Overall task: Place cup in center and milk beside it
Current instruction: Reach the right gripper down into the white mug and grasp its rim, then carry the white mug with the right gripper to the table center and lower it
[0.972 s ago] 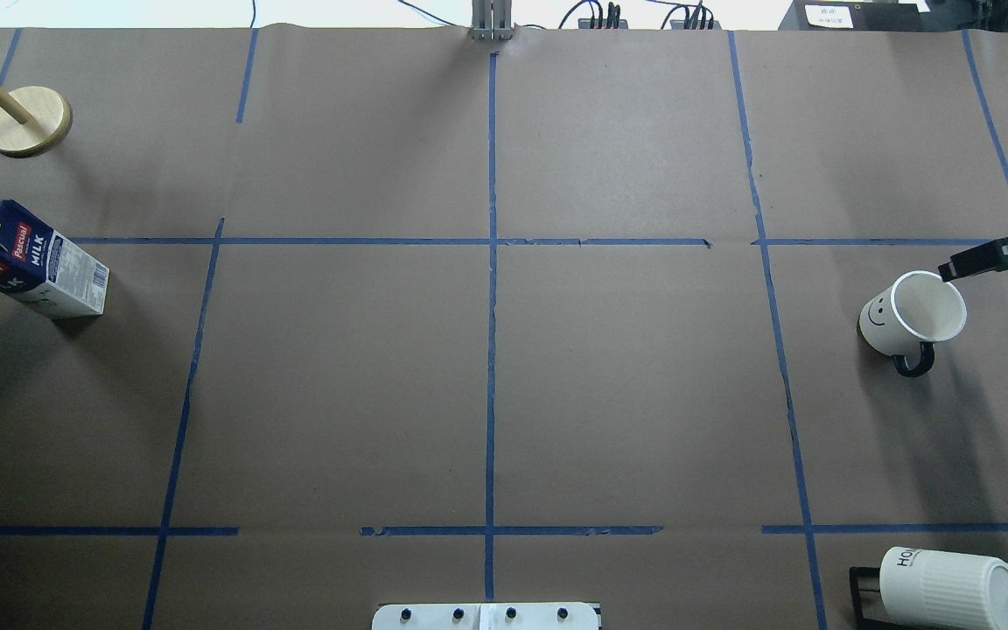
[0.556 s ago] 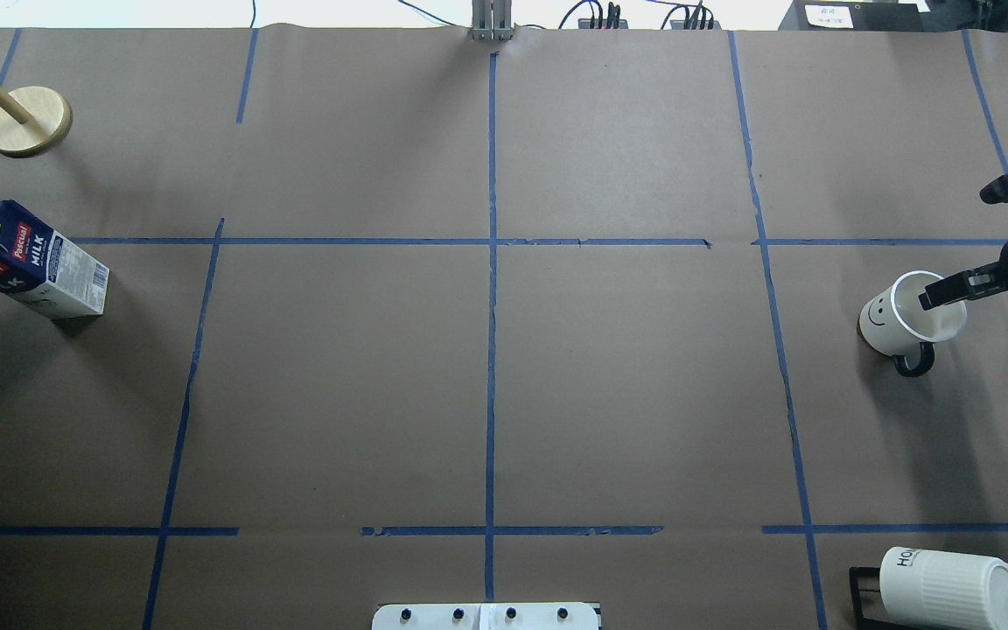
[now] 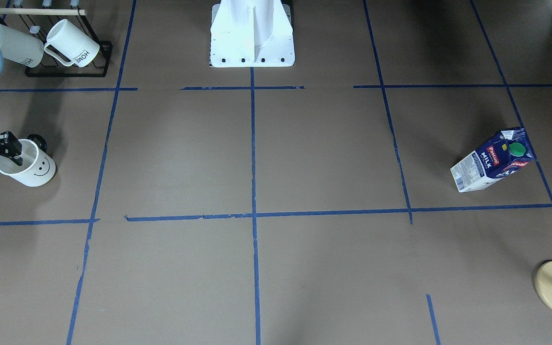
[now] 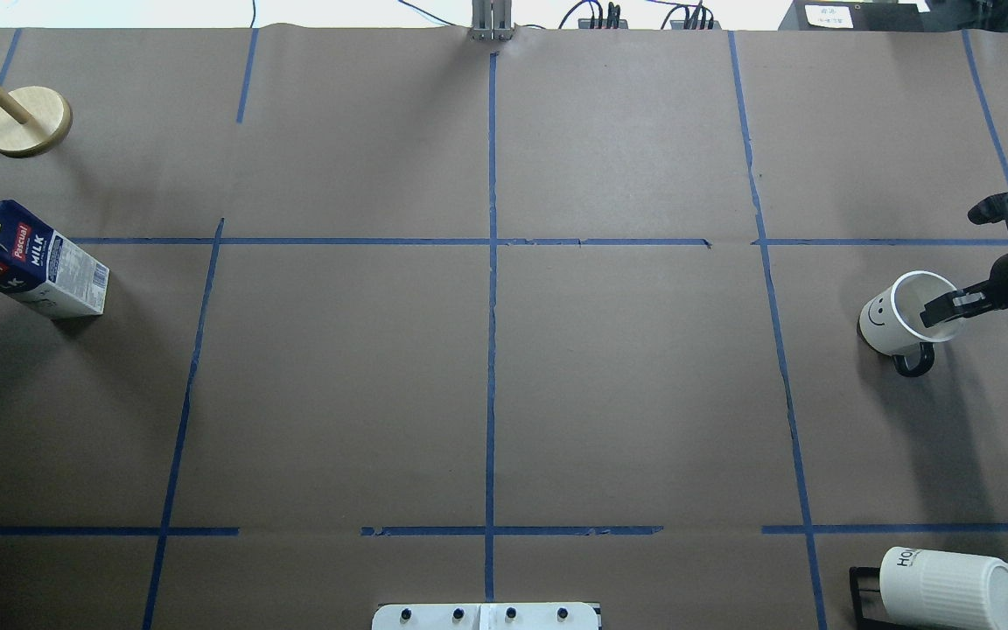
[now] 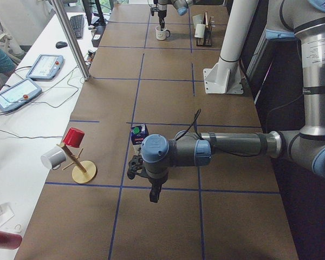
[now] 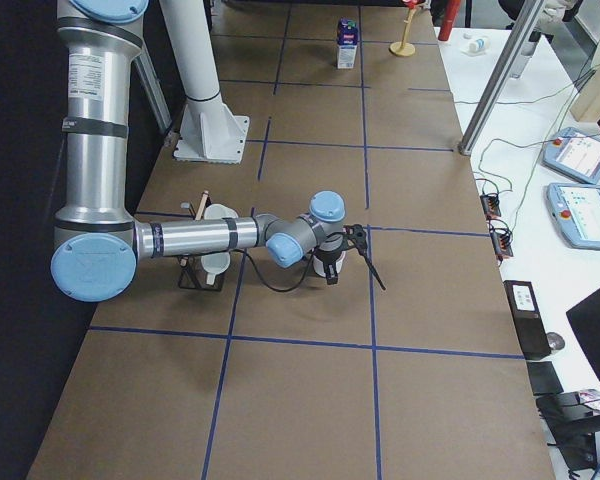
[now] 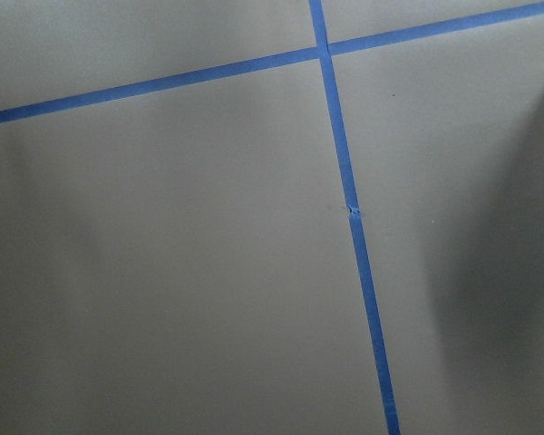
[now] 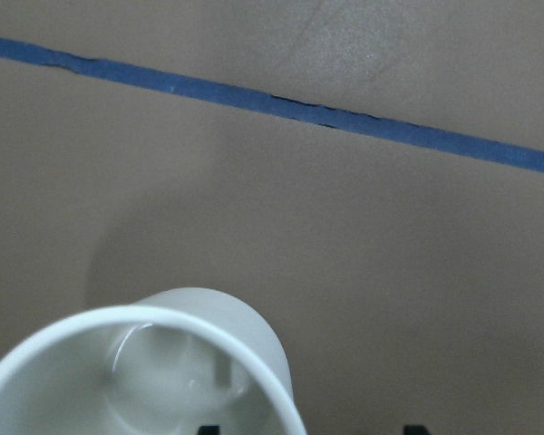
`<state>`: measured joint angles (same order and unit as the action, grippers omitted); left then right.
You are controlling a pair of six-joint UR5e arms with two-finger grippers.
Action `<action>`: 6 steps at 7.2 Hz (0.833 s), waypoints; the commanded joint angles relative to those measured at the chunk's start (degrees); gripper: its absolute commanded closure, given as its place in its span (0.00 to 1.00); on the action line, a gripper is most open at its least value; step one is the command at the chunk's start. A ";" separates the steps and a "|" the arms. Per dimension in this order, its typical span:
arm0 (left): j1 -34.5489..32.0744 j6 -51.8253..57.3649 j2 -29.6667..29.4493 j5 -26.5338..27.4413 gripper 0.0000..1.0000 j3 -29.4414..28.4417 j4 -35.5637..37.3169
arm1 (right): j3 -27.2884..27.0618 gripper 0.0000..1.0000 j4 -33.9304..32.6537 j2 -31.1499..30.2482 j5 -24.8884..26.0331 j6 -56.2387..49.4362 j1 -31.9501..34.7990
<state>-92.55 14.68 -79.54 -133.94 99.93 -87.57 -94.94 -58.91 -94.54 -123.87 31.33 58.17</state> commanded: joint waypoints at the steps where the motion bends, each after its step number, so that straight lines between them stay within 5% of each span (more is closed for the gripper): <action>1: 0.00 0.00 0.00 0.00 0.00 0.00 0.03 | 0.20 1.00 -0.07 0.49 -0.67 0.13 -0.07; 3: 0.00 0.00 0.09 0.00 0.00 0.09 -0.23 | -1.29 1.00 -3.47 4.68 -5.05 0.83 0.19; 6: 0.00 0.00 0.00 0.00 0.00 0.26 -0.32 | -2.36 1.00 -28.73 26.26 -4.63 6.07 -1.81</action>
<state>-92.55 14.68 -79.49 -133.95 100.12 -87.87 -97.13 -77.32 -77.65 -128.66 33.96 57.89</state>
